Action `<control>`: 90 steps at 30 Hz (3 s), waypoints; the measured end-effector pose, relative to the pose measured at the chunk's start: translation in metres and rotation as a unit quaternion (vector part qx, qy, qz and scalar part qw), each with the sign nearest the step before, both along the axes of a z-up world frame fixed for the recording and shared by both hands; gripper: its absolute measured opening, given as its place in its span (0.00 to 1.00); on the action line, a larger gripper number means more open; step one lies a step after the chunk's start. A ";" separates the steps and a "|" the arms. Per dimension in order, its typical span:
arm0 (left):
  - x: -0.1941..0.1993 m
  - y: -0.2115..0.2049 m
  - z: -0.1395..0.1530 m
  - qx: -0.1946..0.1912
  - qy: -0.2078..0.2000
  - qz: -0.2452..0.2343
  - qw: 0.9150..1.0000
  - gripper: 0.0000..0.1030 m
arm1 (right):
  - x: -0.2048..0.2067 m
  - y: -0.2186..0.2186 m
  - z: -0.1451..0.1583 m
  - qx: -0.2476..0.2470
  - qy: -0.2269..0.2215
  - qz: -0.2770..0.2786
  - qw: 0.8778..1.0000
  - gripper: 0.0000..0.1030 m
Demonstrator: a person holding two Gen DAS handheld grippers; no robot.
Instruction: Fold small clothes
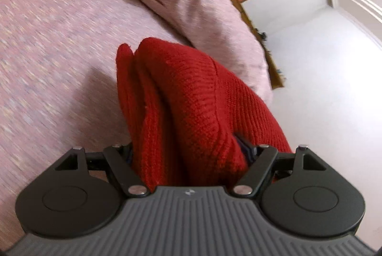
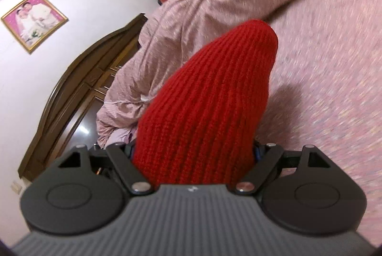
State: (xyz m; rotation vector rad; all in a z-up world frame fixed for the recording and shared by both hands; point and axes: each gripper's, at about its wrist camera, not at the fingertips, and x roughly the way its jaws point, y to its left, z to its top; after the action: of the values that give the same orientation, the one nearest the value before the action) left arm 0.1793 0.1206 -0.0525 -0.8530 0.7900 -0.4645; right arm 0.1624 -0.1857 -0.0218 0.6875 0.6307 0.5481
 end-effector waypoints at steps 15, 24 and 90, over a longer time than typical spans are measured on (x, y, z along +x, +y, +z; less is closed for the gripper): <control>0.000 -0.133 -0.033 0.066 0.006 -0.092 0.994 0.77 | -0.032 -0.111 -0.049 -0.032 0.013 -0.048 0.998 0.81; -0.015 -0.138 -0.036 0.137 -0.021 -0.120 0.983 0.77 | -0.058 -0.109 -0.061 -0.110 -0.004 -0.084 0.990 0.84; -0.160 -0.201 0.004 0.412 -0.027 -0.046 0.910 0.79 | -0.182 -0.060 -0.042 -0.263 -0.003 -0.196 0.945 0.82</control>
State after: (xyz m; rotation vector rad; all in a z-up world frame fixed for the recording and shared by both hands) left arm 0.0188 -0.0807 -0.0481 -0.0137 0.8744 -0.1936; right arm -0.0195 -0.2456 -0.0642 0.2879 0.5821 0.0003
